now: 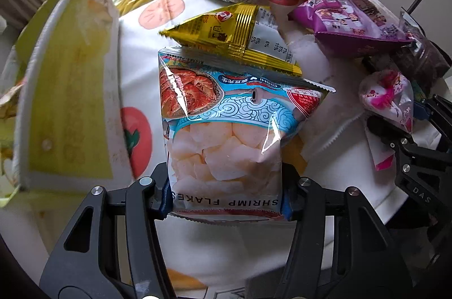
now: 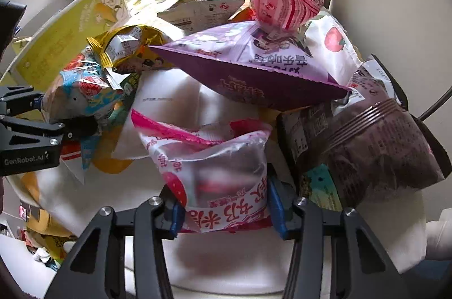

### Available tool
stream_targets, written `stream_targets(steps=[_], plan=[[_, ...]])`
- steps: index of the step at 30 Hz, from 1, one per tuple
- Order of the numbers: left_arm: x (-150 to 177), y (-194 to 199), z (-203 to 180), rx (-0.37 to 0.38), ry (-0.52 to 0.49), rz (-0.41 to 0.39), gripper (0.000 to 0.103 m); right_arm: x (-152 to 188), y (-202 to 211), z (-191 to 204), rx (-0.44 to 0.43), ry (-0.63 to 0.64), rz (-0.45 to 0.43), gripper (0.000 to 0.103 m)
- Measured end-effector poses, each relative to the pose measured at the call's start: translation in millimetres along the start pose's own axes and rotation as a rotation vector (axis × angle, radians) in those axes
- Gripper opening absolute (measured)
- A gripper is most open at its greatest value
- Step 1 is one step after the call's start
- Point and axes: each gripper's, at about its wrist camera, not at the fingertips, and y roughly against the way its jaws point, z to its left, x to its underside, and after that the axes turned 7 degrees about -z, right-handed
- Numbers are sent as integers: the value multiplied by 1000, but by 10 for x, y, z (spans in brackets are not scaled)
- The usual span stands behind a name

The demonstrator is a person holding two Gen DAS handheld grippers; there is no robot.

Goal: Organize snacks
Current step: 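Carry both bags over the box with both tools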

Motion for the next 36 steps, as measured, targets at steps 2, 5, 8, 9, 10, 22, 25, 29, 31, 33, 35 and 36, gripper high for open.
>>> stream_targets(steps=[2,5,8,9,10,22,25,29,31,33,35,36], plan=[[-23,163,17,4,15,-34,52,-28,40,2,-4,3,-2,45],[-32,272,18,-17,18,-44,52,-58,127,3,-13,7,-13,45],[-14,373,34,-22,34,-54,52,-92,185,9,-31,6,-21,45],[-14,407,38,-24,37,-59,52,-99,204,14,-34,12,-26,45],[-16,441,35,-27,39,-63,52,-103,226,16,-36,18,-34,45],[-38,794,8,-38,63,-110,52,-157,450,75,-80,54,-82,45],[-57,943,10,-44,78,-139,52,-238,559,77,-89,65,-107,45],[-77,1147,27,-60,102,-171,52,-357,709,99,-101,88,-140,45],[-94,1232,61,-65,119,-183,52,-459,779,109,-118,96,-154,45],[-124,1336,127,-64,147,-199,52,-568,836,135,-138,103,-164,45],[-150,1432,236,-65,180,-213,52,-684,881,174,-154,115,-173,45],[-173,1477,300,-70,198,-221,52,-758,905,210,-164,127,-177,45]])
